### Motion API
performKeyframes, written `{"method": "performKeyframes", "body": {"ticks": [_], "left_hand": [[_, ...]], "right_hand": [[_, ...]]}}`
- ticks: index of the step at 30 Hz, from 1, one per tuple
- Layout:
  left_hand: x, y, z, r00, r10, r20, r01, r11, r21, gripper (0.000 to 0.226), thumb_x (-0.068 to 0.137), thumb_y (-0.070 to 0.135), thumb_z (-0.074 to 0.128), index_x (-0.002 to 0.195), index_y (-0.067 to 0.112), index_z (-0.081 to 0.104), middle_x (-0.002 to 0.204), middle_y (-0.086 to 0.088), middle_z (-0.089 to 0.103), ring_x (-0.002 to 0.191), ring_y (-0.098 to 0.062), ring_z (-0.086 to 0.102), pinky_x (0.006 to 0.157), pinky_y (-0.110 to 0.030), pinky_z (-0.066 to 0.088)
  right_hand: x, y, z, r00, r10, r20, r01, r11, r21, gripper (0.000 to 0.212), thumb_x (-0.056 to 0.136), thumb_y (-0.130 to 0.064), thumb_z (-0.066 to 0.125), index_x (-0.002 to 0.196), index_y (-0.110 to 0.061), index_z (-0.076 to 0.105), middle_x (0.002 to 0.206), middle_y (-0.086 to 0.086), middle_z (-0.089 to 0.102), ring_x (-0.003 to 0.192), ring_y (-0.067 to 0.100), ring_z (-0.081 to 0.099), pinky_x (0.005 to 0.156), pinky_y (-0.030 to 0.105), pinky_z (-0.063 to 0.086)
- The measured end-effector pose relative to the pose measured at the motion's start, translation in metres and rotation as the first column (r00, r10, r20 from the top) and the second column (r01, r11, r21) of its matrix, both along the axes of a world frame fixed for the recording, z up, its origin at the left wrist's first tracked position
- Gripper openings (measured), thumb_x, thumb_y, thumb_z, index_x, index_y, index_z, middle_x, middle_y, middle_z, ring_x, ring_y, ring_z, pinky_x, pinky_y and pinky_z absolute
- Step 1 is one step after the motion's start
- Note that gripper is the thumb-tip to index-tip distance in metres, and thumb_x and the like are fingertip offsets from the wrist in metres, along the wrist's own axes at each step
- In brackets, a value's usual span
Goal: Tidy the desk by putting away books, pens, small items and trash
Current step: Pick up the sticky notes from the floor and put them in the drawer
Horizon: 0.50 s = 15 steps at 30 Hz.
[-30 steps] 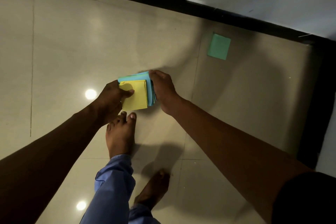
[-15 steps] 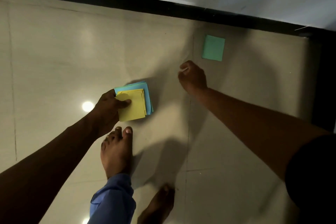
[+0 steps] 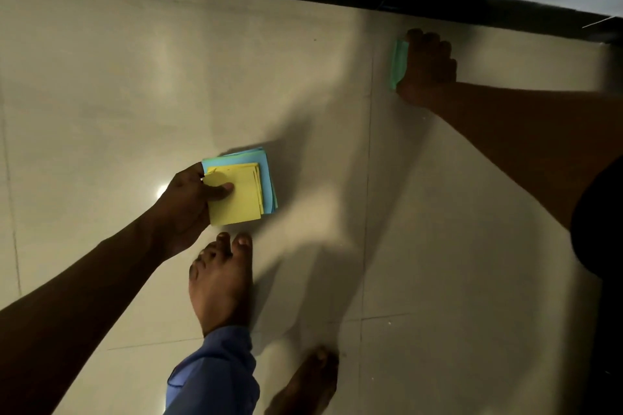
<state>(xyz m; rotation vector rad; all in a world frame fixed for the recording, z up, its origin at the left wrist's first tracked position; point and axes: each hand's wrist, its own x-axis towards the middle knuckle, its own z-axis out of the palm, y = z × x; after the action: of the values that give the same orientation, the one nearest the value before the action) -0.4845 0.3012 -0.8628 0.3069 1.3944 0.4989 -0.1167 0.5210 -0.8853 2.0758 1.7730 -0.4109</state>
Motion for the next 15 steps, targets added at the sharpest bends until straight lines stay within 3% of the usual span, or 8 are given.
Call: {"method": "performKeyframes", "body": {"ticks": [2, 4, 7, 10, 15], "left_hand": [[-0.005, 0.009, 0.004, 0.984, 0.129, 0.122, -0.123, 0.991, -0.056, 0.043, 0.093, -0.001, 0.058, 0.133, 0.014, 0.062, 0.129, -0.008, 0.069, 0.115, -0.032, 0.066, 0.094, -0.044, 0.058], [-0.012, 0.014, 0.007, 0.990, 0.105, 0.097, -0.101, 0.994, -0.040, 0.051, 0.088, -0.003, 0.060, 0.137, 0.010, 0.059, 0.135, -0.017, 0.065, 0.122, -0.039, 0.062, 0.100, -0.052, 0.053], [-0.013, 0.005, 0.006, 0.994, 0.067, 0.082, -0.063, 0.997, -0.053, 0.059, 0.081, 0.003, 0.065, 0.139, 0.011, 0.058, 0.136, -0.018, 0.064, 0.127, -0.042, 0.059, 0.104, -0.058, 0.049], [-0.013, 0.009, 0.005, 0.995, 0.052, 0.091, -0.048, 0.998, -0.050, 0.052, 0.088, -0.002, 0.061, 0.139, 0.011, 0.058, 0.136, -0.018, 0.064, 0.127, -0.043, 0.059, 0.106, -0.059, 0.047], [-0.013, 0.014, -0.002, 0.995, 0.038, 0.088, -0.034, 0.999, -0.041, 0.054, 0.087, -0.001, 0.061, 0.139, 0.012, 0.058, 0.135, -0.016, 0.065, 0.128, -0.041, 0.059, 0.108, -0.058, 0.045]], "right_hand": [[0.005, 0.001, -0.003, 1.000, -0.004, 0.012, 0.005, 1.000, -0.029, 0.103, 0.076, -0.019, 0.085, 0.156, -0.014, 0.021, 0.147, 0.022, 0.040, 0.133, 0.045, 0.039, 0.103, 0.054, 0.040], [0.008, 0.002, -0.006, 0.999, -0.010, 0.040, 0.012, 0.999, -0.052, 0.106, 0.075, -0.025, 0.086, 0.156, -0.013, 0.019, 0.146, 0.024, 0.042, 0.132, 0.045, 0.039, 0.103, 0.054, 0.039], [0.010, 0.002, -0.008, 0.996, 0.011, 0.086, -0.005, 0.998, -0.060, 0.108, 0.074, -0.032, 0.088, 0.155, -0.011, 0.021, 0.146, 0.025, 0.040, 0.132, 0.046, 0.039, 0.104, 0.054, 0.039], [0.015, 0.002, -0.008, 0.994, 0.021, 0.104, -0.013, 0.997, -0.074, 0.106, 0.073, -0.040, 0.088, 0.154, -0.014, 0.026, 0.148, 0.026, 0.036, 0.134, 0.047, 0.036, 0.106, 0.053, 0.037], [0.025, 0.004, -0.003, 0.998, 0.044, 0.040, -0.041, 0.997, -0.065, 0.101, 0.069, -0.042, 0.090, 0.149, -0.014, 0.035, 0.146, 0.022, 0.038, 0.131, 0.045, 0.039, 0.105, 0.052, 0.039]]}}
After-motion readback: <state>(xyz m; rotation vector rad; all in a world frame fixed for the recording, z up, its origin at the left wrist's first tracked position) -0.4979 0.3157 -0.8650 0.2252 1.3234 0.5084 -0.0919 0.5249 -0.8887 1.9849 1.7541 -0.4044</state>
